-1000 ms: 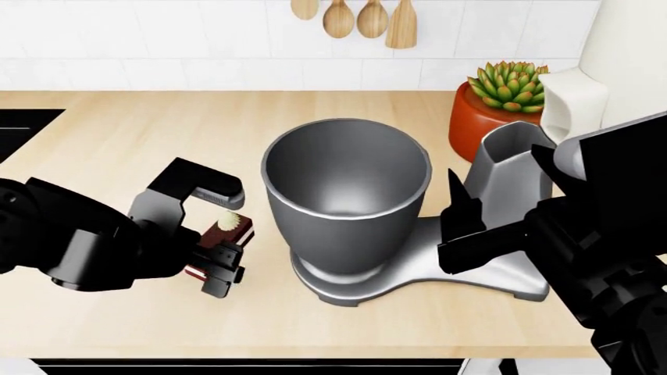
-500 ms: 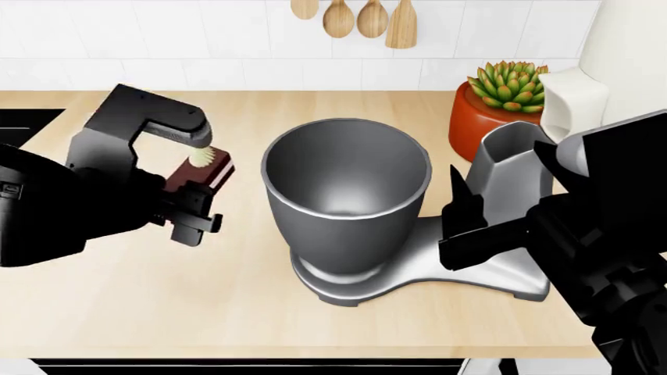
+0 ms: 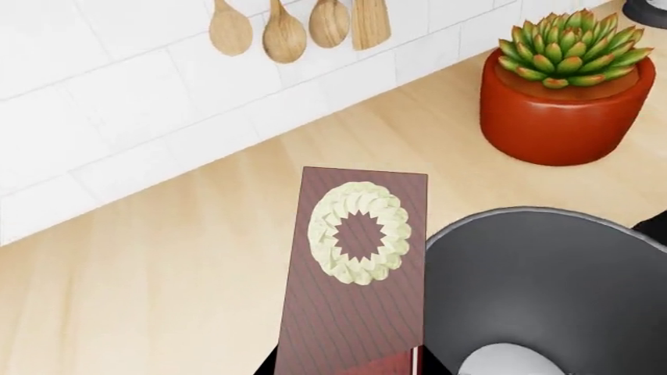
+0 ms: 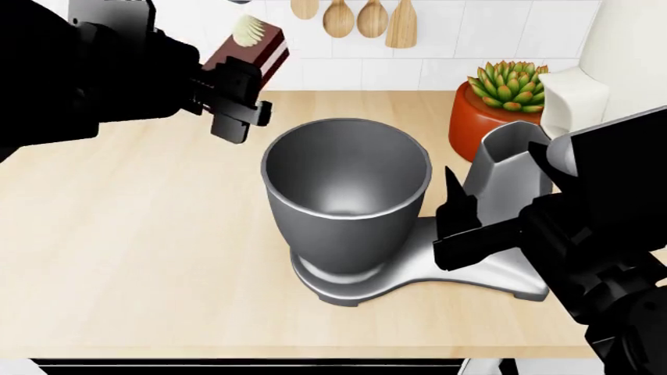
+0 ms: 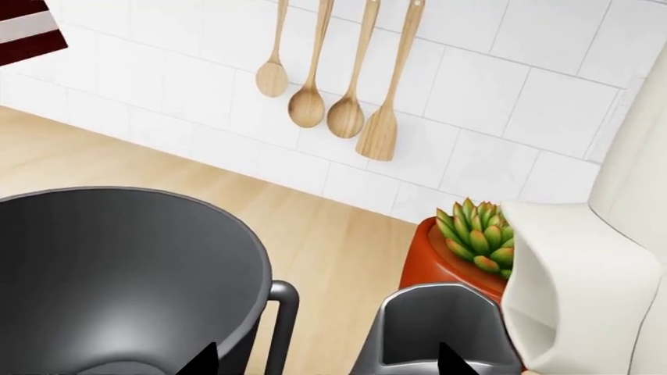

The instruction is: Place the cake in the stand mixer bowl.

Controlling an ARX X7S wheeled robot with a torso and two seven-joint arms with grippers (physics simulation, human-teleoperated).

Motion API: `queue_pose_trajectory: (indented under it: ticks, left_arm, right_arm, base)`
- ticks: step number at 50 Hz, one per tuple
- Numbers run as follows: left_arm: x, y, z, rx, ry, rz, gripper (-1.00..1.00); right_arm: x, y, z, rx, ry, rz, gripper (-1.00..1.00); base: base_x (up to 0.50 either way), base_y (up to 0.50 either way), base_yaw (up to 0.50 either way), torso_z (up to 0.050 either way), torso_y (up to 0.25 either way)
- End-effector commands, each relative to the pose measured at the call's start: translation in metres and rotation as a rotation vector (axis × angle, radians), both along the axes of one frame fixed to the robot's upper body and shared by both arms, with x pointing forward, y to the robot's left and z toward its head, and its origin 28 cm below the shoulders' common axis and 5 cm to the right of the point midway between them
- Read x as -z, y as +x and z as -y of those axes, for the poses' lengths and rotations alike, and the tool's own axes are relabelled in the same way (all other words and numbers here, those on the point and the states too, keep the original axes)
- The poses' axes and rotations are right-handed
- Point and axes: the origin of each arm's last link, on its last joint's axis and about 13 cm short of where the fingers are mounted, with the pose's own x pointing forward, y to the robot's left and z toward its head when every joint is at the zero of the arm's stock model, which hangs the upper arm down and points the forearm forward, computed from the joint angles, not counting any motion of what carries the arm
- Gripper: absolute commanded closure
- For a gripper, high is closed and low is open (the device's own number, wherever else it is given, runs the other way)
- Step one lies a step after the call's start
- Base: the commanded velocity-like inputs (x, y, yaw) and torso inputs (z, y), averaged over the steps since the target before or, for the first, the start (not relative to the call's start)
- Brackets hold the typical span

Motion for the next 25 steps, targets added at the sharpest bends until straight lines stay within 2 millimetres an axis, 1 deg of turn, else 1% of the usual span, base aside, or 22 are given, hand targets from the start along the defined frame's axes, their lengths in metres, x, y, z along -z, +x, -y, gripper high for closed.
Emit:
queue_pose_trajectory:
  ticks: [1,4,8,12,16,21,25]
  left_arm:
    - [-0.017,0.028,0.042,0.091,0.039,0.012,1.00]
    - [-0.012,0.038,0.052,0.123,0.055,-0.010,1.00]
    - [-0.008,0.046,0.059,0.142,0.056,-0.027,1.00]
    - [0.001,0.054,0.065,0.156,0.079,-0.064,1.00]
    - [0.006,0.056,0.070,0.188,0.084,-0.090,1.00]
    - [0.014,0.053,0.075,0.257,0.115,-0.122,1.00]
    - [0.017,0.053,0.077,0.266,0.125,-0.135,1.00]
  right_arm:
    - [0.001,0.000,-0.002,-0.005,-0.005,-0.003,-1.00]
    - [0.002,0.001,-0.002,-0.006,-0.004,-0.005,-1.00]
    - [0.001,0.002,-0.002,-0.009,-0.005,-0.008,-1.00]
    - [0.002,0.002,-0.001,-0.010,-0.002,-0.007,-1.00]
    - [0.002,0.002,-0.001,-0.009,0.003,-0.007,-1.00]
    - [0.002,0.002,0.000,-0.007,0.004,-0.006,-1.00]
    - [0.002,0.002,0.000,-0.010,0.005,-0.006,-1.00]
  base:
    - [0.00,0.00,0.00,0.000,0.000]
    - [0.00,0.00,0.00,0.000,0.000]
    - [0.00,0.00,0.00,0.000,0.003]
    - [0.00,0.00,0.00,0.000,0.000]
    - [0.00,0.00,0.00,0.000,0.000]
    - [0.00,0.00,0.00,0.000,0.002]
    - [0.00,0.00,0.00,0.000,0.000]
